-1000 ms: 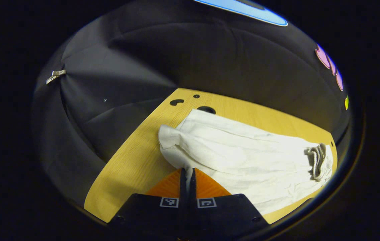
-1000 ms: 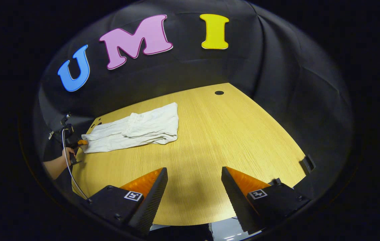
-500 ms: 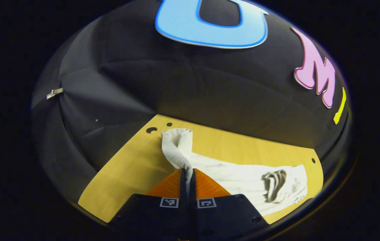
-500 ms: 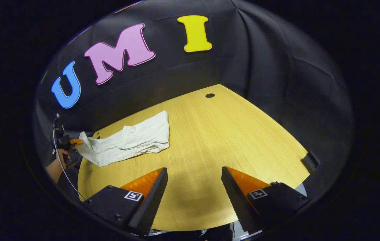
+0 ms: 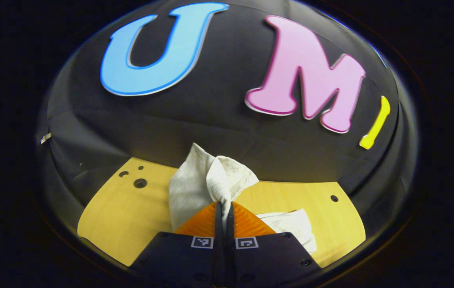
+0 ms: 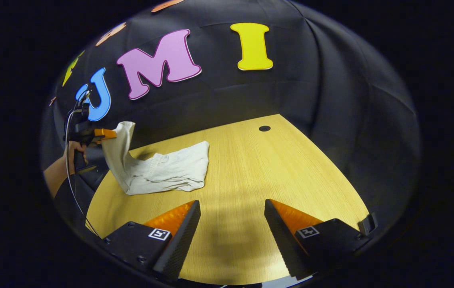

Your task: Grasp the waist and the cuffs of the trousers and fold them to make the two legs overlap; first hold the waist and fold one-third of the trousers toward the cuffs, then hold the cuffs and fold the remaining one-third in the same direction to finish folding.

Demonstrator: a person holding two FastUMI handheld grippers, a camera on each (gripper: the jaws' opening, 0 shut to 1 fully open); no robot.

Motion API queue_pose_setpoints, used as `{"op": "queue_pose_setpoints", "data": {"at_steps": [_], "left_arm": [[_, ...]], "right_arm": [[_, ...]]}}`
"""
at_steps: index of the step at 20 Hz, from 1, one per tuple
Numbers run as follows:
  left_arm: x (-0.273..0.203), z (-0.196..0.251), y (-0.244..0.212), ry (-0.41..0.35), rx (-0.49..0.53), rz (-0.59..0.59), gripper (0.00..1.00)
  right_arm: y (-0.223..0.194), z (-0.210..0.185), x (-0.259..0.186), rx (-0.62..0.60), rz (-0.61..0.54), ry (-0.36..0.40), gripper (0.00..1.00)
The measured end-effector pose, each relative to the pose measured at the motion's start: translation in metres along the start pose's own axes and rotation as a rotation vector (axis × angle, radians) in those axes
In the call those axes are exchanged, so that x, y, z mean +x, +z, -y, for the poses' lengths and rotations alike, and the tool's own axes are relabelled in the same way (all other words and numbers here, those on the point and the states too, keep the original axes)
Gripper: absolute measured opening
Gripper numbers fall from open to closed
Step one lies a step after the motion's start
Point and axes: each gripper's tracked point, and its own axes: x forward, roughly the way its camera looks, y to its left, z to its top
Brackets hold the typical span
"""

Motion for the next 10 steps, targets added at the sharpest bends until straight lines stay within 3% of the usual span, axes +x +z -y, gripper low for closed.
{"op": "queue_pose_setpoints", "data": {"at_steps": [6, 10], "left_arm": [[0.012, 0.117, -0.009, -0.099, 0.042, -0.016, 0.06], [0.021, 0.177, -0.032, -0.150, 0.082, -0.049, 0.06]], "right_arm": [[0.007, 0.029, 0.005, 0.066, 0.003, 0.036, 0.98], [0.018, 0.053, 0.003, 0.103, 0.034, 0.007, 0.98]]}}
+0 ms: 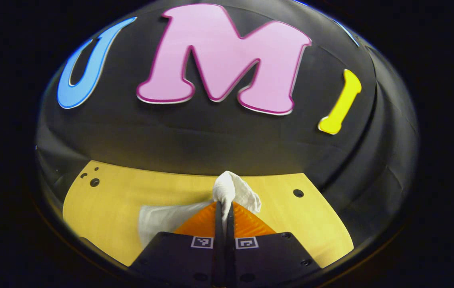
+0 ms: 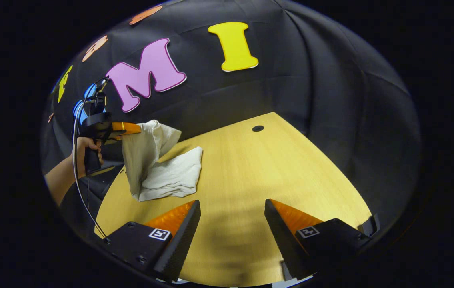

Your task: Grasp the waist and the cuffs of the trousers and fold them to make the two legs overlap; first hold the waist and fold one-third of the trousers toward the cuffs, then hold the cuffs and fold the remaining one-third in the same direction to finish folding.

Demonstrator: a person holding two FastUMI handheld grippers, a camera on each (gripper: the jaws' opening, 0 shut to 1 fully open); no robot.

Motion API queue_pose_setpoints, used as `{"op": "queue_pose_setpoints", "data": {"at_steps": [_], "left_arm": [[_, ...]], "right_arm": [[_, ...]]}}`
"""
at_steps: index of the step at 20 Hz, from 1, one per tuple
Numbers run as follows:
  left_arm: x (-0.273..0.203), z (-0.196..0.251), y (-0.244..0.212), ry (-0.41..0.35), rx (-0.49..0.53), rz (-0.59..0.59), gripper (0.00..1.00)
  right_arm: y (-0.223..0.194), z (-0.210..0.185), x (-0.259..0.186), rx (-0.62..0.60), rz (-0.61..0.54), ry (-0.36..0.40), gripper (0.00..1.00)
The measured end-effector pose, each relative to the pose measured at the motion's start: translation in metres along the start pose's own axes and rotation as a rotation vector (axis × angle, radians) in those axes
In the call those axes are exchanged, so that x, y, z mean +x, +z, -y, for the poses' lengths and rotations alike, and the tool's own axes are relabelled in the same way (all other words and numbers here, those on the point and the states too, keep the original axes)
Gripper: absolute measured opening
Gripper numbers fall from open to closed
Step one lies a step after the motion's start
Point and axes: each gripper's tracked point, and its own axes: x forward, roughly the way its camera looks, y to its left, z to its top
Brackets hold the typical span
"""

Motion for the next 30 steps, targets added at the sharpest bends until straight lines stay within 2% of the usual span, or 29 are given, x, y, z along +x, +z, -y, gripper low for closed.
{"op": "queue_pose_setpoints", "data": {"at_steps": [2, 3, 4, 7, 8, 9, 10, 14, 15, 17, 21, 25, 30], "left_arm": [[0.006, 0.025, -0.009, -0.029, -0.008, -0.009, 0.06], [0.009, 0.035, -0.015, -0.043, -0.017, -0.021, 0.10], [0.014, 0.043, -0.024, -0.049, -0.020, -0.037, 0.06], [0.021, 0.053, -0.053, -0.042, -0.009, -0.100, 0.06], [0.022, 0.058, -0.060, -0.043, -0.008, -0.113, 0.02], [0.020, 0.061, -0.065, -0.044, -0.009, -0.118, 0.09], [0.021, 0.065, -0.068, -0.053, -0.010, -0.119, 0.05], [-0.002, 0.065, -0.072, -0.098, -0.002, -0.106, 0.64], [-0.010, 0.063, -0.074, -0.102, -0.001, -0.105, 0.76], [-0.030, 0.047, -0.078, -0.084, 0.007, -0.094, 0.91], [-0.089, 0.011, -0.088, -0.039, 0.013, -0.039, 0.96], [-0.174, -0.035, -0.084, 0.034, 0.045, 0.030, 0.97], [-0.280, -0.078, -0.073, 0.090, -0.001, 0.148, 0.97]], "right_arm": [[0.000, 0.000, 0.000, 0.022, 0.000, 0.018, 0.98], [0.001, 0.000, 0.001, 0.017, -0.002, 0.026, 0.98], [0.001, 0.000, 0.000, 0.006, -0.003, 0.031, 0.98], [-0.003, -0.006, -0.002, -0.026, -0.015, 0.057, 0.98], [-0.003, -0.008, -0.003, -0.039, -0.014, 0.062, 0.98], [-0.002, -0.008, -0.003, -0.049, -0.010, 0.063, 0.98], [-0.001, -0.009, -0.004, -0.052, -0.006, 0.065, 0.98], [-0.005, -0.014, -0.007, -0.058, -0.006, 0.068, 0.98], [-0.006, -0.016, -0.009, -0.060, -0.008, 0.068, 0.98], [-0.010, -0.022, -0.014, -0.068, -0.010, 0.072, 0.98], [-0.009, -0.043, -0.025, -0.088, 0.019, 0.074, 0.98], [-0.001, -0.063, -0.039, -0.099, 0.060, 0.050, 0.98], [0.014, -0.104, -0.076, -0.147, 0.134, 0.052, 0.98]]}}
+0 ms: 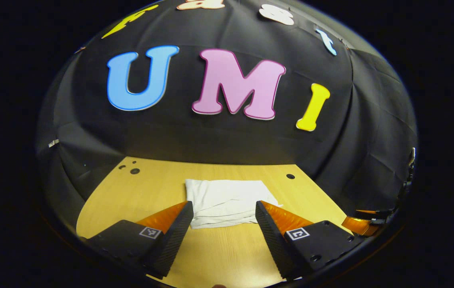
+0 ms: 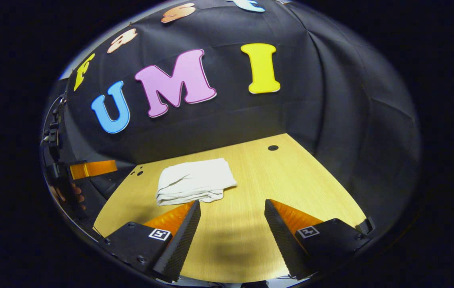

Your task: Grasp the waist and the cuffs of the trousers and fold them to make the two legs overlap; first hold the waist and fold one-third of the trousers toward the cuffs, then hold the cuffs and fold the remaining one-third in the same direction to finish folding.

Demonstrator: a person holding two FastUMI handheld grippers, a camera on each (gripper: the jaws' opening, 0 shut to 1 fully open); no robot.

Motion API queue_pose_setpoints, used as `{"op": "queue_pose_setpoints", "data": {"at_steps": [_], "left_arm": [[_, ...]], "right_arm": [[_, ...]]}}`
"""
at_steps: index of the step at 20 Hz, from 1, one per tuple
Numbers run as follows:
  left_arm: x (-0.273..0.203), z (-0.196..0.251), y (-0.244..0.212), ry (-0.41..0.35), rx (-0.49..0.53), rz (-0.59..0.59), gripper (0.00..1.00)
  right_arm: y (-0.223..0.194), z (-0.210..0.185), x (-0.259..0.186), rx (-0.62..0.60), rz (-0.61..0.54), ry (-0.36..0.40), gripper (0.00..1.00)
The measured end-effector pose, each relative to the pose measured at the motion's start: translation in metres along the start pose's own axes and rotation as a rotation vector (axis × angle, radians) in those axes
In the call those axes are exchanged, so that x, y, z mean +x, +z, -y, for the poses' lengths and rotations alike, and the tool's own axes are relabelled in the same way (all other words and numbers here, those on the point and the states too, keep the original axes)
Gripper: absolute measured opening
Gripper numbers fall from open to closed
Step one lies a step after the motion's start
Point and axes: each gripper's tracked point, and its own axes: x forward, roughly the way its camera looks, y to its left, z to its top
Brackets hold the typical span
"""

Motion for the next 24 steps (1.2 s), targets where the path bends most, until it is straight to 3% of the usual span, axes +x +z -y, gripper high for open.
{"op": "queue_pose_setpoints", "data": {"at_steps": [3, 6, 8, 10, 12, 15, 19, 24], "left_arm": [[-0.053, -0.028, -0.002, 0.082, -0.043, 0.071, 0.97], [-0.098, -0.046, -0.012, 0.107, -0.015, 0.127, 0.97], [-0.120, -0.051, -0.018, 0.108, -0.024, 0.126, 0.97], [-0.140, -0.056, -0.021, 0.107, -0.044, 0.110, 0.97], [-0.155, -0.069, -0.023, 0.109, -0.069, 0.090, 0.97], [-0.175, -0.082, -0.019, 0.119, -0.098, 0.093, 0.97], [-0.191, -0.079, -0.016, 0.120, -0.082, 0.110, 0.97], [-0.189, -0.070, -0.019, 0.086, -0.055, 0.097, 0.97]], "right_arm": [[0.003, -0.035, -0.028, -0.036, 0.038, 0.023, 0.98], [-0.011, -0.077, -0.063, -0.054, 0.042, 0.047, 0.98], [-0.013, -0.110, -0.087, 0.012, 0.076, 0.072, 0.98], [-0.012, -0.135, -0.098, -0.031, 0.097, 0.099, 0.98], [-0.012, -0.137, -0.105, -0.058, 0.082, 0.069, 0.98], [-0.014, -0.162, -0.118, 0.049, 0.043, 0.118, 0.98], [-0.030, -0.174, -0.121, -0.043, 0.026, 0.126, 0.98], [-0.019, -0.178, -0.121, -0.081, 0.055, 0.112, 0.98]]}}
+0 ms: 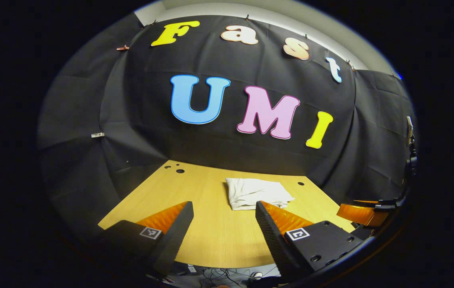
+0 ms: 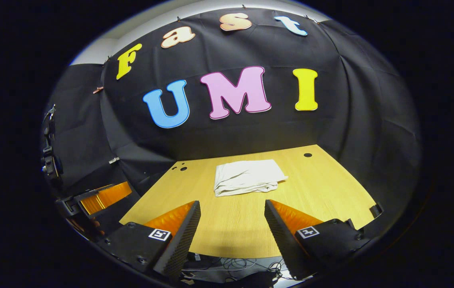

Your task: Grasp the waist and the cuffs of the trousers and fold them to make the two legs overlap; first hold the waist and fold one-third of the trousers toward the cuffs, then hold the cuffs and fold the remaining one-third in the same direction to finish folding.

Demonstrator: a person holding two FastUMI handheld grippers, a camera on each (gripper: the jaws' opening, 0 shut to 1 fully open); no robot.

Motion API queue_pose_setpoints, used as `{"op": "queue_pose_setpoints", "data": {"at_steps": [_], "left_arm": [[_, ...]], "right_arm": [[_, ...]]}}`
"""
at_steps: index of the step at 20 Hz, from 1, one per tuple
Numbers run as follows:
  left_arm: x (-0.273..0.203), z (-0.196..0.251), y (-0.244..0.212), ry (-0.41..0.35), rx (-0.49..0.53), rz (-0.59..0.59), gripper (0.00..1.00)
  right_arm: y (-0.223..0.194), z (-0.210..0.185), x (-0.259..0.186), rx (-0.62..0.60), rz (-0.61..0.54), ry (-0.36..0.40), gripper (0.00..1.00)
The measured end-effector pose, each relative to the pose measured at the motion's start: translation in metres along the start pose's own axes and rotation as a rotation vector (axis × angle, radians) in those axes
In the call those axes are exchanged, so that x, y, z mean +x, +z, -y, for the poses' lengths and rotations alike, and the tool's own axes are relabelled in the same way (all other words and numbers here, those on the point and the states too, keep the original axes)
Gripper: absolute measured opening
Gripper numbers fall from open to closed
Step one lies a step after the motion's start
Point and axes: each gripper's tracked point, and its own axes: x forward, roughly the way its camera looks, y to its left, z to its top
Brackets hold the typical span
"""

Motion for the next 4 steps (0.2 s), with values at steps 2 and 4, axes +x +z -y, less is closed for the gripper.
{"op": "queue_pose_setpoints", "data": {"at_steps": [2, 4], "left_arm": [[0.0008, 0.0009, -0.0031, -0.007, 0.002, -0.006, 0.97], [0.0027, 0.0018, -0.0070, -0.010, -0.004, -0.020, 0.97]], "right_arm": [[0.0046, 0.0024, 0.0012, 0.001, 0.012, -0.015, 0.98], [0.0124, 0.0044, 0.0052, 0.007, 0.026, -0.021, 0.98]]}}
